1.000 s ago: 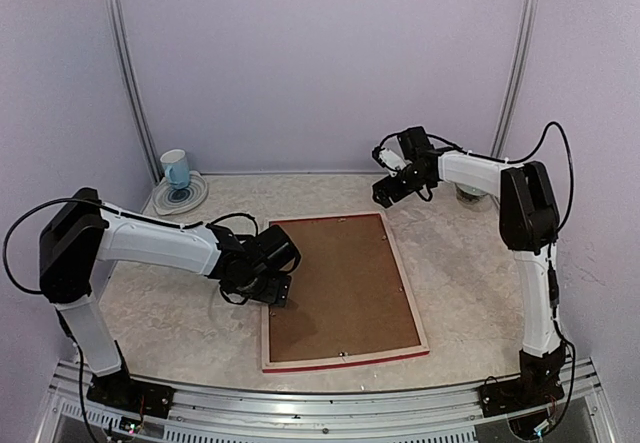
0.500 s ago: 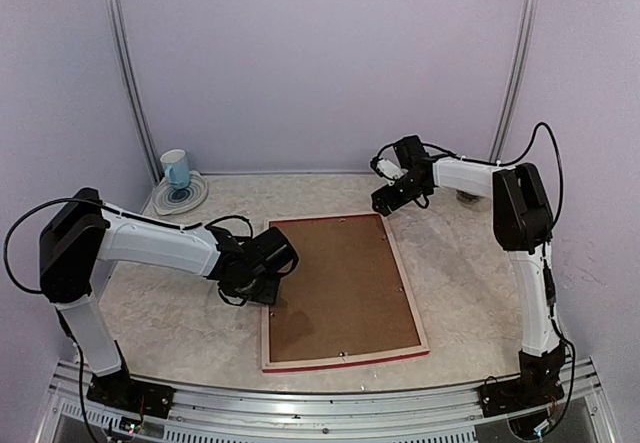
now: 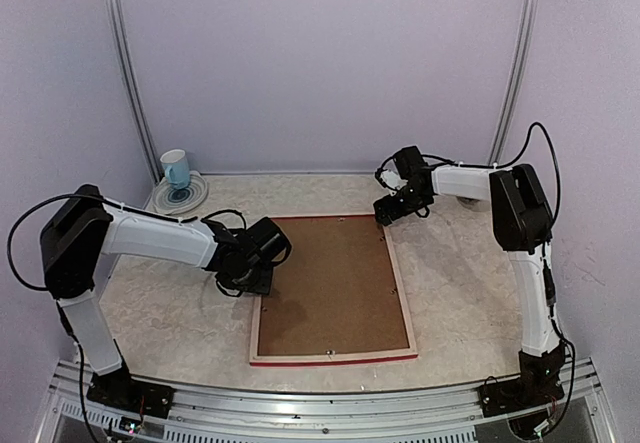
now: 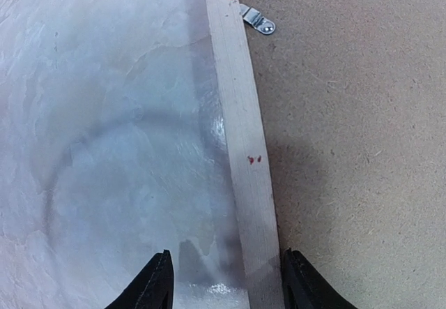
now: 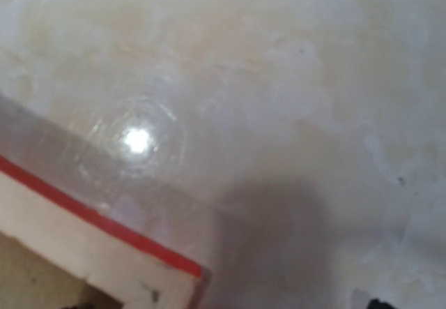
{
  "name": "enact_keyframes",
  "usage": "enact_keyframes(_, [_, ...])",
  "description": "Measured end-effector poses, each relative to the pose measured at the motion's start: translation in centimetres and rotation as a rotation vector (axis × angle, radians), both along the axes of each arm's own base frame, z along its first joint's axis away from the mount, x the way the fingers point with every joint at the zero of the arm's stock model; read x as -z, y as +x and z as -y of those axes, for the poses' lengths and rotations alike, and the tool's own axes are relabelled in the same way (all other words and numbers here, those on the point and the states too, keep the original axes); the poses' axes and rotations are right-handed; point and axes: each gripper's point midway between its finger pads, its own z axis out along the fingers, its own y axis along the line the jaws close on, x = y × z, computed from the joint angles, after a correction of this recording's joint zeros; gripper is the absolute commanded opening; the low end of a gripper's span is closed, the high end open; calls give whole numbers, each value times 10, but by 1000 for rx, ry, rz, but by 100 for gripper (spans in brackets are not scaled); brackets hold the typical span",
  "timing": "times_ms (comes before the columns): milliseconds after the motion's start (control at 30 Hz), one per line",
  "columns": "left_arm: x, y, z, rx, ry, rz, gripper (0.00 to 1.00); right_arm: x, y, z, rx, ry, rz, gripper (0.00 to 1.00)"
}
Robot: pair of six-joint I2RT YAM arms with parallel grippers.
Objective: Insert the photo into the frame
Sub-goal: Rotate the photo frame at the center of the board.
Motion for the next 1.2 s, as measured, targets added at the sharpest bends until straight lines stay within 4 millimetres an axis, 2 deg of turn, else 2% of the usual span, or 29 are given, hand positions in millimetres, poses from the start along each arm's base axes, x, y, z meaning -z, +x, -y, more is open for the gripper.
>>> enact_keyframes(233, [3,17,-5,-12,31,18,54,-1,0,5,56,-8,8,88])
enact_keyframes(500, [1,52,-18,-65,53,46,55,0,-4,13,133,-12,-2,87])
enact_keyframes(733, [-7,89,-22,-95,74,75,57,0,-16,24,193,-37,-20,85])
enact_keyframes(867, [-21,122,-18,-116,67,123,60,-1,-27,29,208,-63,-40,84])
enact_keyframes(1067, [-44,165,-8,-136,42,187,68,-2,-51,33,202,-109,-96,85])
enact_keyframes(1200, [-54,163,-4,-124,30,195,81,-6,-58,28,157,-125,-112,85])
